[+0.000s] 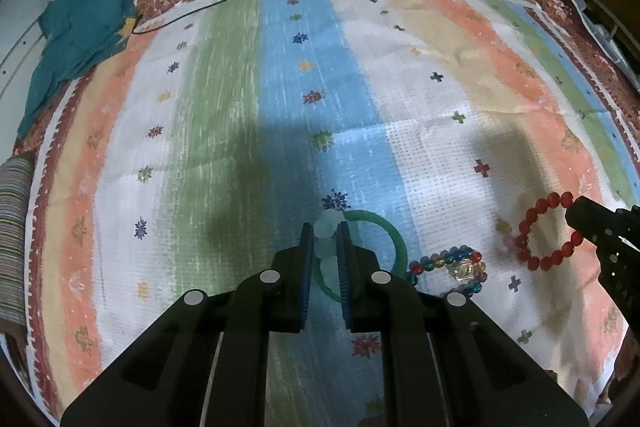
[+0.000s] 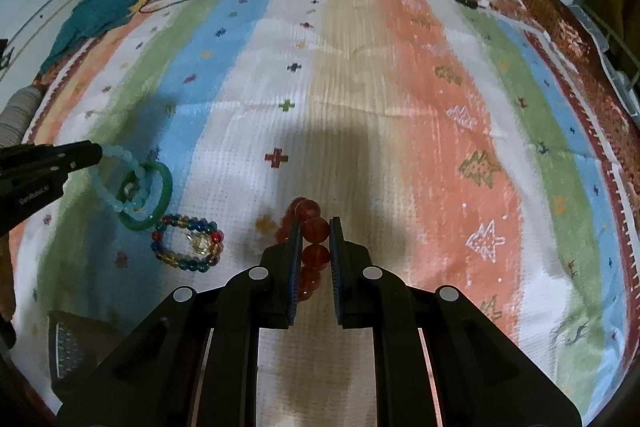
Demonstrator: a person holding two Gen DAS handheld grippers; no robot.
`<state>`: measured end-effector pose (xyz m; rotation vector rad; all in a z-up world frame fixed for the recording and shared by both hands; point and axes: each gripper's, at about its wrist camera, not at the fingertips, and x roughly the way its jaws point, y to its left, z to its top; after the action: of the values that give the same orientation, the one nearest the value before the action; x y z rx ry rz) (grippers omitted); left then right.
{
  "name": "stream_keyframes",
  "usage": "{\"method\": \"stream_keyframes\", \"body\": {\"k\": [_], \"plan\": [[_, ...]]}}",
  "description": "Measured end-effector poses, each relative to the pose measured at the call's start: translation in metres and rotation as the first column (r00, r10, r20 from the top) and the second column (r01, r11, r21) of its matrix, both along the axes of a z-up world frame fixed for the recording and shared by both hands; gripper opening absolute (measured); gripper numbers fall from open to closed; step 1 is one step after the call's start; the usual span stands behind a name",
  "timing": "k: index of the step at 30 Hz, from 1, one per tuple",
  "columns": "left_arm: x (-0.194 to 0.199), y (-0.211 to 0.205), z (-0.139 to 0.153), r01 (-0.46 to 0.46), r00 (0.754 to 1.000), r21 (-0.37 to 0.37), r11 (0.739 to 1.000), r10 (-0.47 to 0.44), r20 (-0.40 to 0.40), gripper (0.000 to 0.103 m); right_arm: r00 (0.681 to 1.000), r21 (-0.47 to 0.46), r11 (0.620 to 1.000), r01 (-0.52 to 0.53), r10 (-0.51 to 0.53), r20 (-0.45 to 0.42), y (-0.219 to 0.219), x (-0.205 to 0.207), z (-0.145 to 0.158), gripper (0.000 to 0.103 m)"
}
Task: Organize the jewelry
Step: 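Lift the pale green bracelet with left tool while right tool lifts dark red bracelet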
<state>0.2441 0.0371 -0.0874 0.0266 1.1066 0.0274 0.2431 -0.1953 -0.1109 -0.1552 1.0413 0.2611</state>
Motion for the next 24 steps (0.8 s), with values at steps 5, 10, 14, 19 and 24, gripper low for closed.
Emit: {"method": "stream_keyframes", "body": {"k": [5,10,14,19,24], "plan": [[-0.006,-0.004,0.010,0.010,1.000,0.000,1.000,-0.010,0.019,0.011,1.000,0.021,1.000,0.000,-0.001,0.029,0.001,-0.003,0.010,0.014],[-0.013,-0.003,0.019,0.003,0.999,-0.007,1.000,-0.003,0.036,0.011,0.997,0.021,1.000,-0.013,0.011,0.071,0.011,-0.013,0.018,0.014],[-0.020,-0.003,0.028,0.002,0.999,-0.017,1.000,-0.001,0.052,0.011,0.994,0.028,0.999,-0.045,0.042,0.098,0.021,-0.024,0.025,0.014],[-0.029,-0.002,0.037,-0.005,0.998,-0.035,0.999,0.007,0.069,0.011,0.990,0.030,0.997,-0.069,0.065,0.126,0.029,-0.036,0.034,0.014],[-0.040,-0.007,0.051,0.002,0.995,-0.040,0.999,0.002,0.099,0.011,0.984,0.049,0.996,-0.081,0.072,0.162,0.030,-0.049,0.046,0.014]]}}
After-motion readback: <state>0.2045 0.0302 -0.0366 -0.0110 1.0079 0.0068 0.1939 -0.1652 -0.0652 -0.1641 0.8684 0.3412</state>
